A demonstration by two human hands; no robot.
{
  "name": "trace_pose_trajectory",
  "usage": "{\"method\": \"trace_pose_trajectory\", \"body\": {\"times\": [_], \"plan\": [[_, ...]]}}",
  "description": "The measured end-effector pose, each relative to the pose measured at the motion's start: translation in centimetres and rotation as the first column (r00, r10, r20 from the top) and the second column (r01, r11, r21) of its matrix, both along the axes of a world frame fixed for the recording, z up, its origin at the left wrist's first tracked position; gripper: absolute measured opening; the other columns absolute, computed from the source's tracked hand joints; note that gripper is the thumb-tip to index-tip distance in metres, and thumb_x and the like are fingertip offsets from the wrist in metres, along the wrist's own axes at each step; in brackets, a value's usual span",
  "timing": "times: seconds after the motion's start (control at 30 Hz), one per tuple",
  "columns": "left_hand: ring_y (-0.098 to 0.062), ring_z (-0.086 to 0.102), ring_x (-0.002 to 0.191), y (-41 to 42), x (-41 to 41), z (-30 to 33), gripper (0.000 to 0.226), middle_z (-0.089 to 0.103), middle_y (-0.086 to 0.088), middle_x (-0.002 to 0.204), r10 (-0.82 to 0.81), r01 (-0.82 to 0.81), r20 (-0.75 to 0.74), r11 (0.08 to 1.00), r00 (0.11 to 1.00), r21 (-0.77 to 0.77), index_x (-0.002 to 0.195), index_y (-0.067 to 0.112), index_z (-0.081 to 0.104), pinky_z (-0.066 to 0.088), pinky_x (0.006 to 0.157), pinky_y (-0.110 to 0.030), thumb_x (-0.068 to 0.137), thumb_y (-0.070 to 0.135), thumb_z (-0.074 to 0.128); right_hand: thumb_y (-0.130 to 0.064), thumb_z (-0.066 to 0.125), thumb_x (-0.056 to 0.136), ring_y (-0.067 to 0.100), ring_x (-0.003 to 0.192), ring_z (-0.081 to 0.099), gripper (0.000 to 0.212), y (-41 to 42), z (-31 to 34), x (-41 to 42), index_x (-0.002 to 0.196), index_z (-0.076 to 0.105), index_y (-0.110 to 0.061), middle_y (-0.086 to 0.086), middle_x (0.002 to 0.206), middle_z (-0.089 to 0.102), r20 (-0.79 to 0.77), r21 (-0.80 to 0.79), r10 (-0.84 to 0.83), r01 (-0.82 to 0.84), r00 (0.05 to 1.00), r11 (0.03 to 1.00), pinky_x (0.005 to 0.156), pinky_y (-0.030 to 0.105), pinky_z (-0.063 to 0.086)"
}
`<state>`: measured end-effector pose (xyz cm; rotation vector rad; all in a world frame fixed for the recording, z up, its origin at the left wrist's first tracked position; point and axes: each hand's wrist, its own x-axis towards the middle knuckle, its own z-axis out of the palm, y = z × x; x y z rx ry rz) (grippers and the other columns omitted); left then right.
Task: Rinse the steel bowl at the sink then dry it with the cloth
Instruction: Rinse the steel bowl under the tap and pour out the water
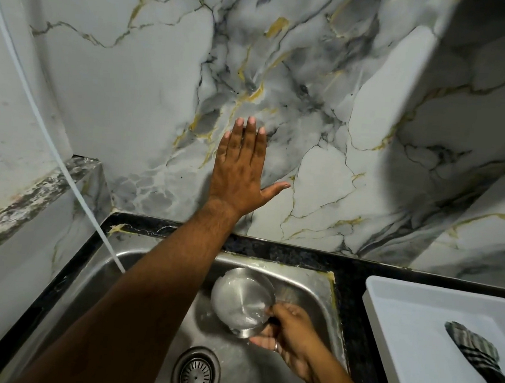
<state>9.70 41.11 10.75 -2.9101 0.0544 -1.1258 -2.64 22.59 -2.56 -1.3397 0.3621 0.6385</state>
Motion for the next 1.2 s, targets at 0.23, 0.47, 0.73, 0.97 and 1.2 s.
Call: {"method": "trace_pose_trajectory", "body": {"times": [0.23,0.47,0.73,0.97,1.2], "plan": [[-0.039,0.009,0.149,-0.1,0.0,-0.1,0.111,0.014,-0.024,0.161,0.014,-0.014,0.014,1.0,1.0,-0.002,0.153,0.0,0.014,0.007,0.121,-0.049,0.081,0.084,0.024,-0.008,0.054,0.094,0.026,0.06,0.068,0.019,-1.7,1.0,2.7,0.105,0.061,0.006,0.017,0.065,0.069,0.061,-0.02,-0.04,0.041,0.997,0.999,0.067,0.043,0.063],[-0.038,0.009,0.15,-0.1,-0.1,0.0,0.111,0.013,-0.023,0.161,0.022,-0.022,-0.008,1.0,1.0,0.0,0.153,0.0,0.013,0.005,0.121,-0.048,0.081,0.083,0.024,-0.003,0.054,0.089,0.035,0.079,0.073,0.023,0.9,0.9,2.2,0.11,0.059,0.004,0.029,0.102,0.071,0.031,0.0,0.019,-0.019,0.999,1.0,0.066,0.043,0.062],[-0.04,0.013,0.149,-0.2,0.2,-0.2,0.11,0.017,-0.025,0.16,0.028,-0.028,0.01,1.0,1.0,0.006,0.152,-0.001,0.017,0.01,0.121,-0.05,0.082,0.083,0.022,0.003,0.05,0.082,0.021,0.08,0.058,0.02,0.6,2.2,2.8,0.093,0.055,-0.014,0.011,0.091,0.063,0.376,-0.481,0.017,0.179,0.927,0.858,0.07,0.042,0.054],[-0.04,0.012,0.149,0.0,0.4,-0.5,0.109,0.016,-0.024,0.16,0.031,-0.031,0.025,0.999,0.999,0.009,0.153,0.0,0.014,0.011,0.121,-0.05,0.083,0.083,0.02,0.013,0.054,0.078,0.017,0.069,0.049,0.029,-0.3,5.3,3.0,0.086,0.047,-0.013,0.004,0.079,0.056,0.748,-0.542,0.166,0.448,0.642,0.711,0.051,0.019,0.035],[-0.039,0.012,0.149,0.0,0.4,-0.5,0.108,0.016,-0.024,0.161,0.027,-0.028,0.032,1.0,0.999,0.012,0.153,0.001,0.015,0.01,0.121,-0.05,0.083,0.083,0.02,0.022,0.058,0.068,0.012,0.1,0.055,0.056,-1.0,9.7,2.0,0.098,0.044,-0.023,0.005,0.11,0.058,0.931,-0.293,0.124,0.502,0.342,0.814,0.079,0.01,0.046]]}}
